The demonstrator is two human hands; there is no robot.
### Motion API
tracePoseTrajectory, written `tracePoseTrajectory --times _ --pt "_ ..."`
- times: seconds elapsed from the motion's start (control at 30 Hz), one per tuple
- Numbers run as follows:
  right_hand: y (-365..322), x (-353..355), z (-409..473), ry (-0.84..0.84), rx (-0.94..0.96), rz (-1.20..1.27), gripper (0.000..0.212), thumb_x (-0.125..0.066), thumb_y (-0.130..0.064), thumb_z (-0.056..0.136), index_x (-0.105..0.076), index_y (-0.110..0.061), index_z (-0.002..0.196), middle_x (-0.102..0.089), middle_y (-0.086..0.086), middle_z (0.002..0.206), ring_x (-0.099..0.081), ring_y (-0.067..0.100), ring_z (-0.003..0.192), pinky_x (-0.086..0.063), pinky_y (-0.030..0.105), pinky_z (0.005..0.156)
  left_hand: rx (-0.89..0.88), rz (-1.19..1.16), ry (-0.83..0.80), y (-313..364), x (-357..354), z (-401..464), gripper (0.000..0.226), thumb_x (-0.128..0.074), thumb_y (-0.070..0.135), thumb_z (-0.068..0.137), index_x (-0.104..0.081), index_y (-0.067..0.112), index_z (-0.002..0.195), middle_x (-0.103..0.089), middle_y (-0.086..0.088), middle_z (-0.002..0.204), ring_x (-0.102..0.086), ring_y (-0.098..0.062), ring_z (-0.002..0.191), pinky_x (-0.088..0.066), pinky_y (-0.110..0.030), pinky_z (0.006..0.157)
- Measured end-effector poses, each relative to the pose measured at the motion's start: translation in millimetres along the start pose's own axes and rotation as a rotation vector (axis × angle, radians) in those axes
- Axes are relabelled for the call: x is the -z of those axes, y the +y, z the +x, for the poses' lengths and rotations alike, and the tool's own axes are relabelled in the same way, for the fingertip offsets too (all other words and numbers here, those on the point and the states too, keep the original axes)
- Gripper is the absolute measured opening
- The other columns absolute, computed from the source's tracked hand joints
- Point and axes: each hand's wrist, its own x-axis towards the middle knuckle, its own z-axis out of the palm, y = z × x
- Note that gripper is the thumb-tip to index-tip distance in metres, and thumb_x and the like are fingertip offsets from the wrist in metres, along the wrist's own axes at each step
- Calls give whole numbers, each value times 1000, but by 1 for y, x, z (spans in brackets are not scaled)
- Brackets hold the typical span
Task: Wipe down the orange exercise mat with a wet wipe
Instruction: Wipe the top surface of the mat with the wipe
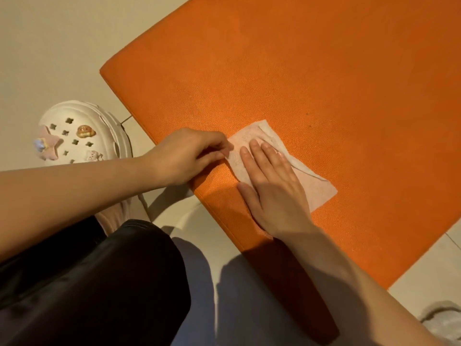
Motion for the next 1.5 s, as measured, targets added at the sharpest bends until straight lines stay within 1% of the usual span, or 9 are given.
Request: tracePoseTrajectory --times 0.27,0.33,0.43,0.57,0.7,0.83,0.97,1.13,1.5 --pt "5 2 -1 -83 26 31 88 -39 -69 90 -10 -19 157 -9 1 164 -2 17 152 5 30 122 143 -184 102 4 -3 7 7 -58 21 98 -61 26 99 -72 2 108 -64 -14 100 -48 -32 88" --pt "3 1 1 -41 7 44 79 -41 -59 96 -14 -18 157 -15 2 163 -6 16 151 3 30 122 165 -220 148 7 -1 10 7 -60 19 98 -64 25 97 -71 3 102 -61 -6 92 -44 -18 81" --pt "0 1 1 13 -17 121 57 -31 -36 104 -21 -14 156 -23 4 162 -11 15 151 -4 33 123 178 -219 187 11 1 13 7 -62 20 97 -68 20 100 -72 5 97 -62 -1 82 -46 -20 75" --pt "3 6 -2 0 7 245 54 -26 -33 104 -24 -15 155 -22 2 162 -8 14 151 0 32 123 175 -181 221 11 -4 14 7 -62 19 96 -68 18 100 -68 10 88 -56 11 64 -35 -7 59" --pt "4 2 -7 -41 184 -54 54 -27 -33 103 -25 -18 155 -24 3 161 -15 24 150 -3 40 123 101 -92 191 5 -5 9 6 -63 17 96 -68 16 98 -70 -2 107 -61 -16 93 -42 -27 79" --pt "25 5 4 -111 294 -104 52 -29 -31 101 -34 -18 152 -29 7 159 -22 27 148 -9 43 122 70 -2 221 -9 2 5 24 -54 26 97 -67 11 111 -64 -3 114 -56 -15 104 -35 -20 84" --pt "113 40 36 14 -163 -96 61 -17 -36 100 -31 -9 152 -25 17 159 -20 33 148 1 34 120 57 36 223 -20 11 -6 39 -47 32 94 -63 8 120 -57 1 112 -45 0 99 -31 -15 82" --pt "173 74 48 71 -532 -79 67 -10 -41 98 -19 -5 154 -15 19 161 -11 37 148 -6 52 120 82 44 247 -33 14 -15 37 -45 26 96 -62 6 122 -59 -4 111 -46 -6 101 -31 -18 85" --pt "-71 -29 33 -180 346 -141 61 -18 -36 98 -29 -13 153 -24 8 161 -14 27 150 0 42 122 176 139 256 -50 26 -18 53 -30 44 97 -63 8 120 -64 -10 115 -55 -29 109 -37 -36 93"
